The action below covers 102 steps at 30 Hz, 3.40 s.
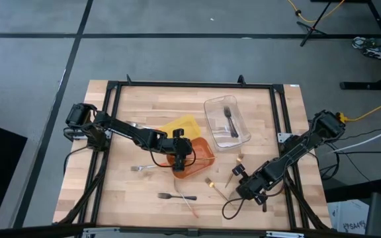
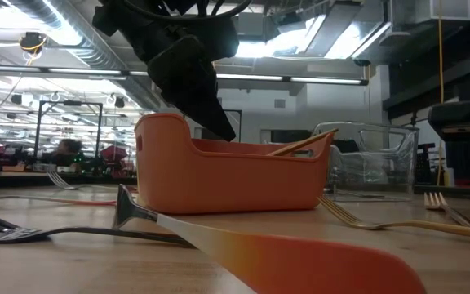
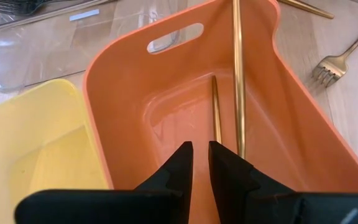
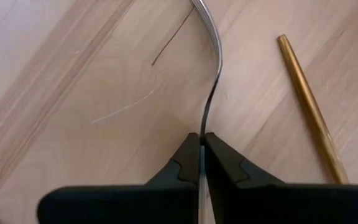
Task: Sort silverware by color (type)
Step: Put the orange fork into the yellow bin
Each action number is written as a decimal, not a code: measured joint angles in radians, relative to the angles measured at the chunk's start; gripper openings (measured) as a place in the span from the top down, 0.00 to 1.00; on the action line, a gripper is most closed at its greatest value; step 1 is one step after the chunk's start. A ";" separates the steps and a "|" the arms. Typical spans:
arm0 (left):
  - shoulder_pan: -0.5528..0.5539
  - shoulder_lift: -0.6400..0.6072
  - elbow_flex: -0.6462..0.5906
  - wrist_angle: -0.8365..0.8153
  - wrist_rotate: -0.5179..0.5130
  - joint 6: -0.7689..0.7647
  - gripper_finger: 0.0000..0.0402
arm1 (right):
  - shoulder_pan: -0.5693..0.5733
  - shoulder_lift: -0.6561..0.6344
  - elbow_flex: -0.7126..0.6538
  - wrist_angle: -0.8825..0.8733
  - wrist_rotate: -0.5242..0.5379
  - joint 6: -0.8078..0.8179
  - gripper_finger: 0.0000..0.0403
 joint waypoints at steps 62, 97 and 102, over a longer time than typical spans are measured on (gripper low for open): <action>-0.014 -0.029 0.678 -0.634 -0.007 0.291 0.89 | -0.023 0.001 0.347 -0.313 0.043 0.043 0.97; -0.297 -0.469 0.676 -1.178 -0.361 -0.010 0.89 | -0.457 0.001 0.616 -0.172 0.038 0.053 0.97; -0.336 -0.492 0.676 -1.199 -0.460 -0.034 0.89 | -0.529 0.001 0.616 -0.059 0.036 0.052 0.97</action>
